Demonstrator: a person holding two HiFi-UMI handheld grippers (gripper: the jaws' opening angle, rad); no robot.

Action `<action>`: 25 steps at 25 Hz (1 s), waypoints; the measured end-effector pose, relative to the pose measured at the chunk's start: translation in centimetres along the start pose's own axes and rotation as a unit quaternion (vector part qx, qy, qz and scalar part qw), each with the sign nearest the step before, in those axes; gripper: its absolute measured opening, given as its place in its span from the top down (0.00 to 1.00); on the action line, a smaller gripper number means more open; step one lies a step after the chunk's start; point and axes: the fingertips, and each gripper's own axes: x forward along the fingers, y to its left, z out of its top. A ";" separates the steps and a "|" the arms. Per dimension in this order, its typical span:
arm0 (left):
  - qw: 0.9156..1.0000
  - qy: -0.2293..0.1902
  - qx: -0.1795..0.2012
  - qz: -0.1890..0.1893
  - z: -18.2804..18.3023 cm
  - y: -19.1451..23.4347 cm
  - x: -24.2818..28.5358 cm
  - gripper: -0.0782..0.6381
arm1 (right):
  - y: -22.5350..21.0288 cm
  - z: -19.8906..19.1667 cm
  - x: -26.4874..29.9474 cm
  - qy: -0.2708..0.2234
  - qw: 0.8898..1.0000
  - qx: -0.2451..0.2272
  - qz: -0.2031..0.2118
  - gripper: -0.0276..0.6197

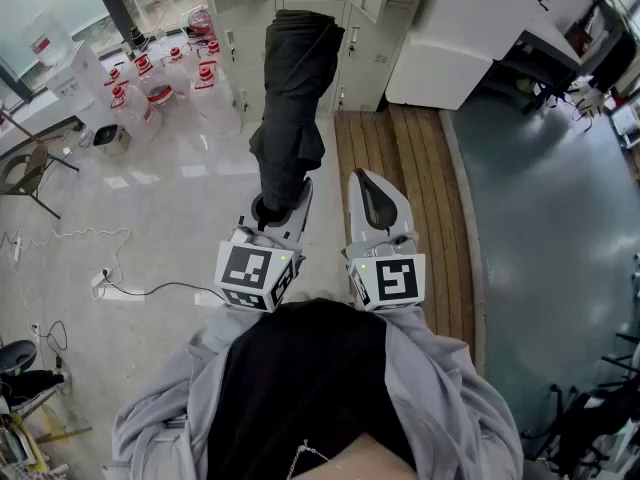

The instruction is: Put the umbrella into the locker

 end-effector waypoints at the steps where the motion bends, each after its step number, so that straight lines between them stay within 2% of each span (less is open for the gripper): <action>1: 1.000 -0.001 0.000 0.000 0.1 0.0 0.0 0.73 | 0.0 -0.1 0.0 0.002 1.000 0.000 -0.001 0.95; 8: 1.000 -0.009 -0.001 0.006 0.5 0.2 0.8 0.73 | -0.5 -0.6 0.4 0.010 1.000 0.003 0.001 0.95; 15: 0.999 -0.023 0.004 0.025 0.8 -0.4 2.5 0.73 | -2.3 -1.0 0.5 0.003 1.000 0.001 0.025 0.95; 25: 0.998 -0.042 0.020 0.040 1.6 -0.6 5.4 0.73 | -5.3 -2.2 1.5 0.005 1.000 0.019 0.020 0.95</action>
